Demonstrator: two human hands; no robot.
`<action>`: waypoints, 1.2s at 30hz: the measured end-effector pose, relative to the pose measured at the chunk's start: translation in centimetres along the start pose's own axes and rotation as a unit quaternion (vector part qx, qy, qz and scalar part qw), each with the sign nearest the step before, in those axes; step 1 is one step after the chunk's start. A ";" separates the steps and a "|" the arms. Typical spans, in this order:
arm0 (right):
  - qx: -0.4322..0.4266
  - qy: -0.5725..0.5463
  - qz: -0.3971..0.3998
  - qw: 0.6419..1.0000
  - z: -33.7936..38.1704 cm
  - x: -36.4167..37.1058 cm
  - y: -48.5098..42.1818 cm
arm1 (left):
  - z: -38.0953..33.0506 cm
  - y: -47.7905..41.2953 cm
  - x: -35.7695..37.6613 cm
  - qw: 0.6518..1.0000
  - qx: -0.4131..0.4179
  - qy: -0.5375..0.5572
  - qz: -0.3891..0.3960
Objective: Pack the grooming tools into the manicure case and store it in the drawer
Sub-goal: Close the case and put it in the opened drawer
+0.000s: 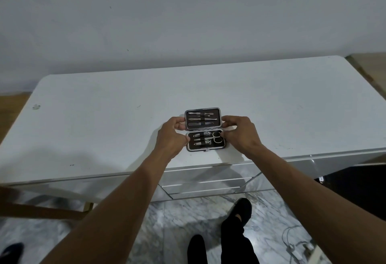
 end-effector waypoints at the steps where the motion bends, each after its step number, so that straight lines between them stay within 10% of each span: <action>1: 0.001 -0.006 -0.002 1.000 -0.1 0.0 0.1 | 0.0 0.1 0.0 1.000 0.006 0.000 -0.002; 19: 0.071 -0.148 -0.036 0.986 -1.2 0.6 0.9 | 0.9 2.5 0.1 0.985 0.031 0.162 -0.060; 36: -0.037 0.014 -0.002 0.999 -1.6 0.3 2.8 | 1.8 4.4 0.3 0.985 0.160 -0.047 -0.039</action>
Point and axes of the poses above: each hand's wrist, its own y-axis away from the middle knuckle, its own x-axis out of the palm, z = x × y, the point moved 5 cm from there along -y, towards the middle knuckle, and after that the axes turned 13 degrees about y, right-handed, at the moved point
